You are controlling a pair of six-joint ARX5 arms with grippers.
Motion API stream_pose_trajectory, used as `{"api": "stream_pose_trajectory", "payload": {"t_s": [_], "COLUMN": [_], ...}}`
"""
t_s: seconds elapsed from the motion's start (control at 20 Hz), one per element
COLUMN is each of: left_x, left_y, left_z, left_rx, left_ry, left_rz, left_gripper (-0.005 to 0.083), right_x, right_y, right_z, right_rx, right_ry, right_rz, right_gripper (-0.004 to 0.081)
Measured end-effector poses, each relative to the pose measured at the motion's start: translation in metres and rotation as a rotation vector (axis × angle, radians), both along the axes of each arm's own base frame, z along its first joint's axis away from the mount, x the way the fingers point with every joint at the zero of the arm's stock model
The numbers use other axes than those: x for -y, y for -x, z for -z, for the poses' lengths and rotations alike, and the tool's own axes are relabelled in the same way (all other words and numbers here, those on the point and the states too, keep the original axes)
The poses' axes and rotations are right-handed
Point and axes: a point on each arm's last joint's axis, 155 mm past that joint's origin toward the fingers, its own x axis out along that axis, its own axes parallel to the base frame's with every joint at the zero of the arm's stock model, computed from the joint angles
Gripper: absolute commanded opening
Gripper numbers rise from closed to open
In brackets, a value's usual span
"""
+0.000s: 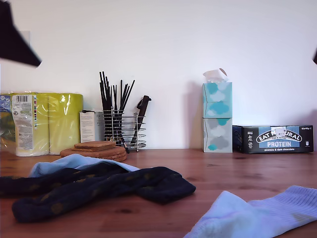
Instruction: Pair up the socks based on colour and pattern, by placing each sock on top of its pair
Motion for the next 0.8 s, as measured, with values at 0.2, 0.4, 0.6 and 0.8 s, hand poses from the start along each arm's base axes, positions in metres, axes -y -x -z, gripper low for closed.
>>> {"api": "stream_pose_trajectory", "payload": {"t_s": [0.2,0.4,0.6,0.8], "left_x": [0.014,0.025,0.030,0.029], "left_y": [0.033,0.041,0.043,0.043], "left_z": [0.006,0.013,0.012,0.012], "left_rx": [-0.052,-0.086,-0.082,-0.081], "left_ry": [0.027,0.021,0.020,0.018], "left_rz": [0.065,0.110,0.127,0.125], "left_gripper": [-0.0021,-0.0021,-0.0021,-0.0021], "right_x": [-0.013,-0.024,-0.025,-0.021], "right_y": [-0.002,-0.010,-0.018,-0.018], "right_z": [0.054,0.110,0.140,0.167], "right_rx": [-0.237,-0.415,-0.494,-0.576], "right_ry": [0.029,0.081,0.089,0.136], "right_rz": [-0.001,-0.013,0.001,-0.004], "right_gripper": [-0.0011,-0.0011,-0.0011,-0.0011]}}
